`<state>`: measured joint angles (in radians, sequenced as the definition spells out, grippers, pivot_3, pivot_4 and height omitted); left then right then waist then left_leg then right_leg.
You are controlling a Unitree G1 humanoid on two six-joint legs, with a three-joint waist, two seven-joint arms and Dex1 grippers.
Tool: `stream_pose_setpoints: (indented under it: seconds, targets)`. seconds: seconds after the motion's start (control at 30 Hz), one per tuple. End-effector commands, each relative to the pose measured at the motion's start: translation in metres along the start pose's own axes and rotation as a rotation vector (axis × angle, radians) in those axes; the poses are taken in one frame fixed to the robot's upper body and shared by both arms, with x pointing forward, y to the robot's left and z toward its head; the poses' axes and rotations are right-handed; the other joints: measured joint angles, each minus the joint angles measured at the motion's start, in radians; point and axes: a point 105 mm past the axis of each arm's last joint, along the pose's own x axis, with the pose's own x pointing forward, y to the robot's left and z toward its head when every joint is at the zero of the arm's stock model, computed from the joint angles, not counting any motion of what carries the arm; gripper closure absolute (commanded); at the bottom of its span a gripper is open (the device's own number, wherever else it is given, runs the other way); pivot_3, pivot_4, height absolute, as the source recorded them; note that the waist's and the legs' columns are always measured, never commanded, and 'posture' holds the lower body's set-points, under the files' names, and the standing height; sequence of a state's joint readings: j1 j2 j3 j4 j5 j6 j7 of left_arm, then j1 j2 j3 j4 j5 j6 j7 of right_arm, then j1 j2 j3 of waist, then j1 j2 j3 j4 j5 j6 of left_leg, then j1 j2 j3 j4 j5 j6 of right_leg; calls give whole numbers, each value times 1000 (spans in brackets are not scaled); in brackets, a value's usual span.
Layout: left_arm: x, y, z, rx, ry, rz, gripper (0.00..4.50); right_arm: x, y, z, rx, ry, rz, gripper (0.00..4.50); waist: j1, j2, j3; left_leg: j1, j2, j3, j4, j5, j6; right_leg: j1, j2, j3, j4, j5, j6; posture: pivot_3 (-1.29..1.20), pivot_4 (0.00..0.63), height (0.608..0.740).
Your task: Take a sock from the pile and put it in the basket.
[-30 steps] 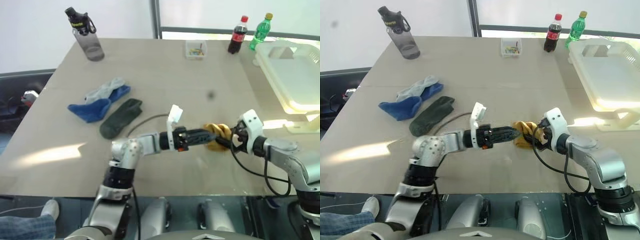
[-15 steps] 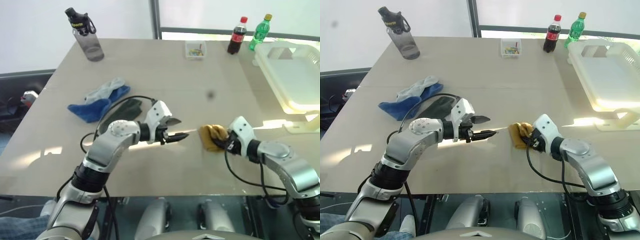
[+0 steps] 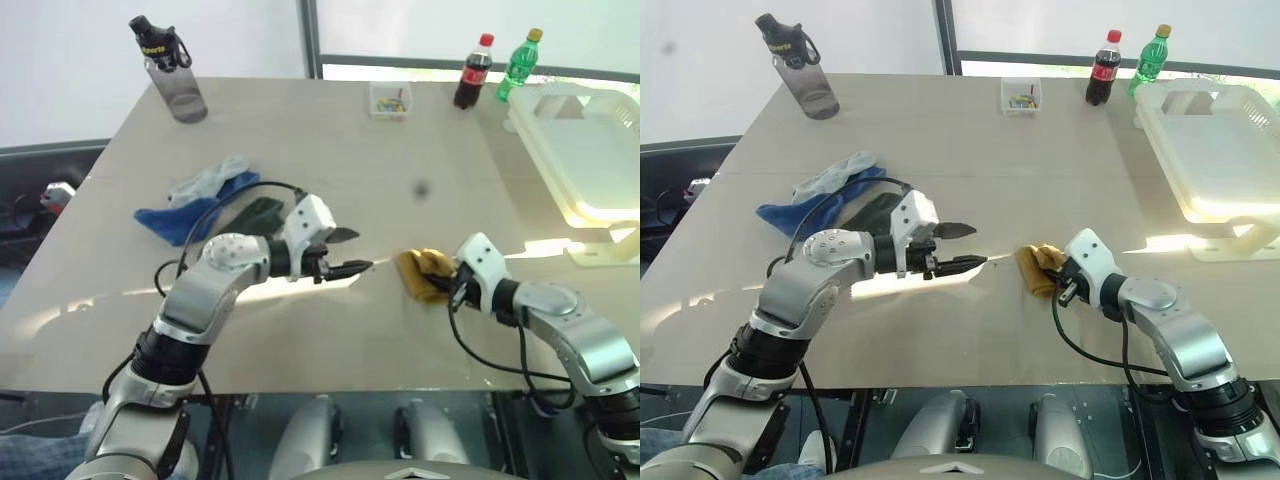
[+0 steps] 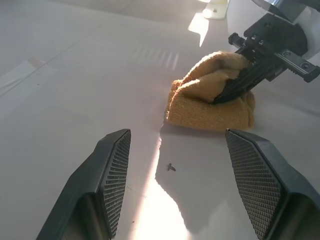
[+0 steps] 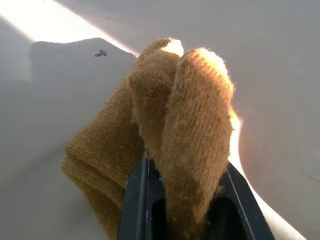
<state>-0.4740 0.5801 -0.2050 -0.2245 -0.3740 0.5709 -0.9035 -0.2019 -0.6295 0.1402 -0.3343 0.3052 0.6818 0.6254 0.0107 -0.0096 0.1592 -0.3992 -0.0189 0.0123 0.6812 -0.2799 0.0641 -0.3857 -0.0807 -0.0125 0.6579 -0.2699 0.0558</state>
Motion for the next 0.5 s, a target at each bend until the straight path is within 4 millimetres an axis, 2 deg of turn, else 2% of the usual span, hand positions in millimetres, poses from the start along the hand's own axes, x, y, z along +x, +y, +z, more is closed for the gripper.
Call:
stream_pose_setpoints:
  seconds: [0.03,0.13,0.2,0.27,0.37,0.5]
  targets:
    - [-5,0,12,75,-31,3,1265,-2,-2,-3,92,7,9,4466,0,0,0,0,0,0,0,0,0,0,0,0,0,0,0,0,150,740]
    - [-11,4,18,80,-77,13,1265,-12,-14,18,86,-50,-5,4466,0,0,1,0,0,0,0,0,0,0,0,0,0,0,0,0,150,740]
    - [-17,6,25,100,-129,19,1265,-24,-34,41,63,-99,-42,4466,0,1,2,-2,0,0,0,0,0,-1,0,0,0,0,0,0,150,740]
    - [-18,6,28,112,-155,23,1265,-31,-47,54,40,-122,-72,4466,1,2,3,-3,0,0,0,0,0,-3,-1,0,0,0,0,0,150,740]
    - [-21,6,35,124,-219,35,1265,-58,-88,86,-29,-173,-188,4466,3,3,3,-4,0,0,-1,0,0,-4,-1,-1,-1,0,0,0,150,740]
    - [-23,5,43,134,-295,58,1265,-95,-141,120,-4,-249,-359,4466,4,3,4,-17,-2,0,4,0,0,-16,-1,-1,2,0,0,0,150,740]
